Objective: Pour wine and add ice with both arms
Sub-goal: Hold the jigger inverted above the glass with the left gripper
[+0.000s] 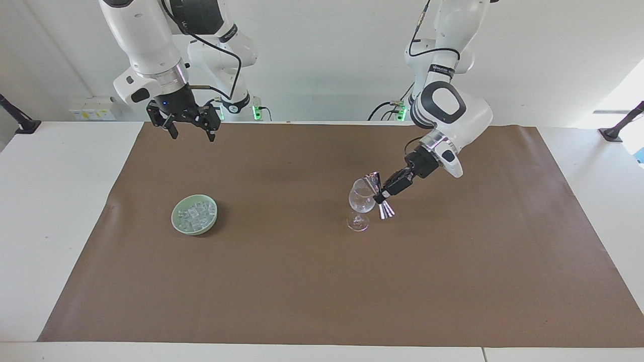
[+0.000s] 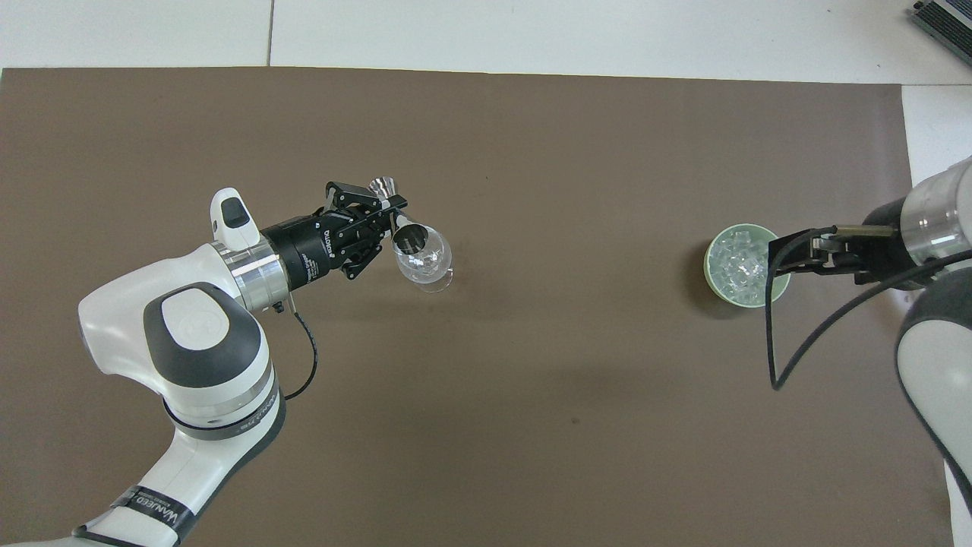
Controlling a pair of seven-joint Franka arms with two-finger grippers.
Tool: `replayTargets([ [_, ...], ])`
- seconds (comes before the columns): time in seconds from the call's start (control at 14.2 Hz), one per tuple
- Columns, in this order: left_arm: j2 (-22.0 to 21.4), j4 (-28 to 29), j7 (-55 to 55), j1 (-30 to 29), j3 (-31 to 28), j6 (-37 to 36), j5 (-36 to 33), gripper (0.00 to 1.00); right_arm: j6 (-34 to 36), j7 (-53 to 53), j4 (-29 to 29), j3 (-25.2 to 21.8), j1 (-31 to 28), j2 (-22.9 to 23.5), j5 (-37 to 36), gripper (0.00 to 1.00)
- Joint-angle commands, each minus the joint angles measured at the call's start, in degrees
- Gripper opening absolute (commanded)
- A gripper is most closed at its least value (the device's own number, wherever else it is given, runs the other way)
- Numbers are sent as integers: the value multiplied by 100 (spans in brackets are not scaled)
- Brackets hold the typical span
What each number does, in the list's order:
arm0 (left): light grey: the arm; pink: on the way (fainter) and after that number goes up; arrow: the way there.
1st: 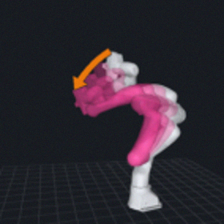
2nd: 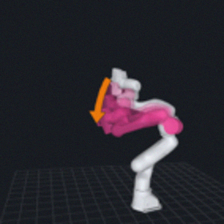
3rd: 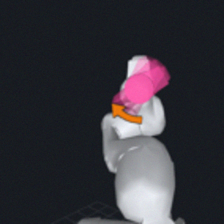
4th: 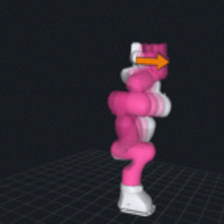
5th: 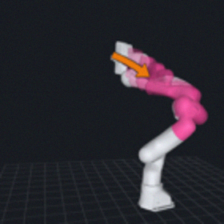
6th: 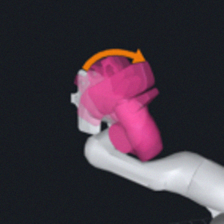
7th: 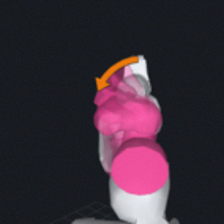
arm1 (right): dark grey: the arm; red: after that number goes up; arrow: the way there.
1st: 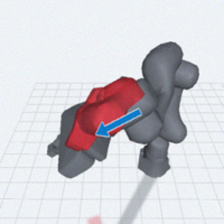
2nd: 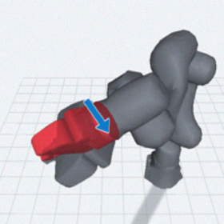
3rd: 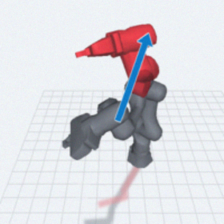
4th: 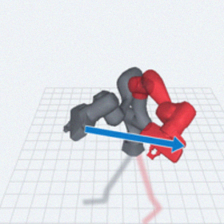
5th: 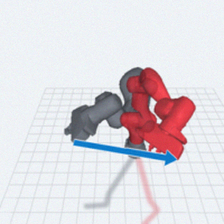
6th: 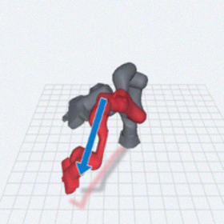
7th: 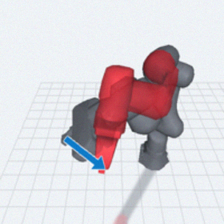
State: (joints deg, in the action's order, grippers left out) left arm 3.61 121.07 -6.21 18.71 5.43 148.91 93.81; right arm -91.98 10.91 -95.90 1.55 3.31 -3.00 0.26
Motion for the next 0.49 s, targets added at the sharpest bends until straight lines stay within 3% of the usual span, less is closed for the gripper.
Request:
replayTargets([
  [0.0, -37, -39, 164, 176, -77, 243, 208, 0, 93, -177, -34, 38, -102, -51, 132, 100],
  [0.42, -19, -48, 524, 212, -77, 252, 190, 0, 93, -169, -34, 38, -102, -51, 132, 100],
])
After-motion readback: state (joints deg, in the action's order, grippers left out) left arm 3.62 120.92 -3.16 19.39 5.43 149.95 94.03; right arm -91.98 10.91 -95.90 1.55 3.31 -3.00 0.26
